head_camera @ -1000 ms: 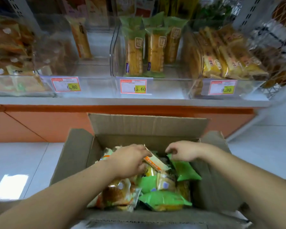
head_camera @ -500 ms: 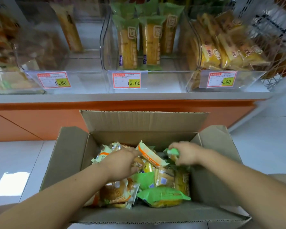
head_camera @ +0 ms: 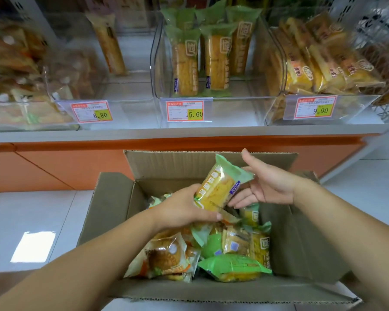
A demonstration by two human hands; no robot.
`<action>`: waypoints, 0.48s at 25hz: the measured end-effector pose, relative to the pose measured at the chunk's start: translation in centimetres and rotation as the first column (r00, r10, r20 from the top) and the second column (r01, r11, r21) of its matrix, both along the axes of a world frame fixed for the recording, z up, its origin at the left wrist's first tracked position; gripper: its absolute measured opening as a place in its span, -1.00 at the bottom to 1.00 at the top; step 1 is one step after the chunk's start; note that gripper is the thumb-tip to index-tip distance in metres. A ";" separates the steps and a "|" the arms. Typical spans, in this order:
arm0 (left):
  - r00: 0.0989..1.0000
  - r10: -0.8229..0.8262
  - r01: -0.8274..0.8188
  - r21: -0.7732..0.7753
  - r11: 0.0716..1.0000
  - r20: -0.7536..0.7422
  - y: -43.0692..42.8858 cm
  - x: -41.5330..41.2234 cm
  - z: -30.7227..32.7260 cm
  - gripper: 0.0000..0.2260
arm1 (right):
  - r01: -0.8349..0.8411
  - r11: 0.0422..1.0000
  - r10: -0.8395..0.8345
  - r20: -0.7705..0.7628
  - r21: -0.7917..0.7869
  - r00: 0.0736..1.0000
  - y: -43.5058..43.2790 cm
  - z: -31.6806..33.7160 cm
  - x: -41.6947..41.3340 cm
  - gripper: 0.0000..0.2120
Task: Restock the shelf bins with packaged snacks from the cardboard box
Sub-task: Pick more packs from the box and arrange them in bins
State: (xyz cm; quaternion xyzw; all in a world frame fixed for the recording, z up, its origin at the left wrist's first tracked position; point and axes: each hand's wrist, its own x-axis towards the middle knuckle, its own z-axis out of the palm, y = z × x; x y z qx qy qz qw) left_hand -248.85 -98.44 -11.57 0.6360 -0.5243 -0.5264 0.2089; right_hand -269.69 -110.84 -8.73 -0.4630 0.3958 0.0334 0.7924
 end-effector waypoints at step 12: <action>1.000 0.031 -0.032 0.216 0.976 0.005 2.9 3.4 0.1 -0.41 | -0.941 0.334 0.631 -0.728 -0.057 0.268 9.1 -8.8 0.6 -0.18</action>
